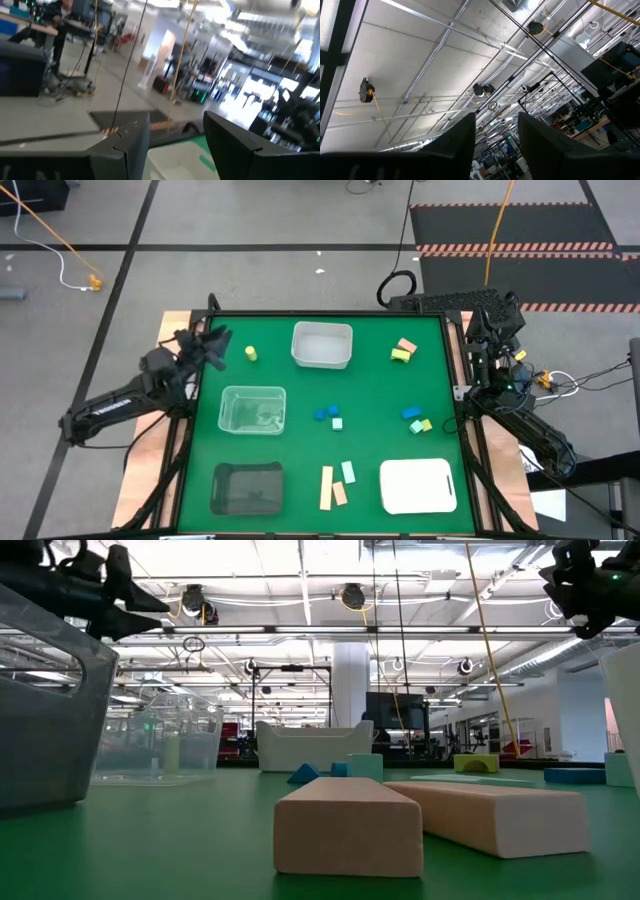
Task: Sort & place blocks by color
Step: Put the top left yellow cylinder block into the transparent bin
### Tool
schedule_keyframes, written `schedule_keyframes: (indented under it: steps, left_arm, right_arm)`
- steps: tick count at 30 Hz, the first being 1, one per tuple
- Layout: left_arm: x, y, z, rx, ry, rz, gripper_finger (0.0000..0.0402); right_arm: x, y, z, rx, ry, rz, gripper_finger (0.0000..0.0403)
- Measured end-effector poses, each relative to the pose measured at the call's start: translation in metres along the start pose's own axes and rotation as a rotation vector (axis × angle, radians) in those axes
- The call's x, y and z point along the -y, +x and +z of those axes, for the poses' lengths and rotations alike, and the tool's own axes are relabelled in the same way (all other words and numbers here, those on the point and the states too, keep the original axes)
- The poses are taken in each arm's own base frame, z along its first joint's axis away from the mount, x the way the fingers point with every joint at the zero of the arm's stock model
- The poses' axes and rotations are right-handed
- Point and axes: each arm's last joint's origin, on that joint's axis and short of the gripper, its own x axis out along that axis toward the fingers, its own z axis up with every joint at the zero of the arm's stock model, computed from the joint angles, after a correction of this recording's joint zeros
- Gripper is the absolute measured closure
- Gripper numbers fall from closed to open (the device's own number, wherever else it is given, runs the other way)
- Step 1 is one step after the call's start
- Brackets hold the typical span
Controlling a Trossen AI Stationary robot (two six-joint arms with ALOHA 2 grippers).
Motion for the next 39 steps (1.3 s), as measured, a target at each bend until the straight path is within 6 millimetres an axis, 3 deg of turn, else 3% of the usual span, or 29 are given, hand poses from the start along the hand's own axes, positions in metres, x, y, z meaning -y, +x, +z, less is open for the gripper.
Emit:
schedule_keyframes:
  steps: [7,12,20,39]
  left_arm:
    - [0.021,0.024,0.035,-0.258,0.096,0.09,0.0215]
    - [0.035,0.049,0.048,-0.49,0.073,0.204,0.0215]
    - [0.043,0.074,0.042,-0.699,-0.061,0.398,0.0215]
    - [0.042,0.087,0.025,-0.745,-0.196,0.518,0.0215]
  right_arm:
    - [0.0,0.0,0.0,0.0,0.0,0.0,0.0264]
    - [0.0,0.0,0.0,0.0,0.0,0.0,0.0264]
    - [0.0,0.0,0.0,0.0,0.0,0.0,0.0264]
    - [0.0,0.0,0.0,0.0,0.0,0.0,0.0264]
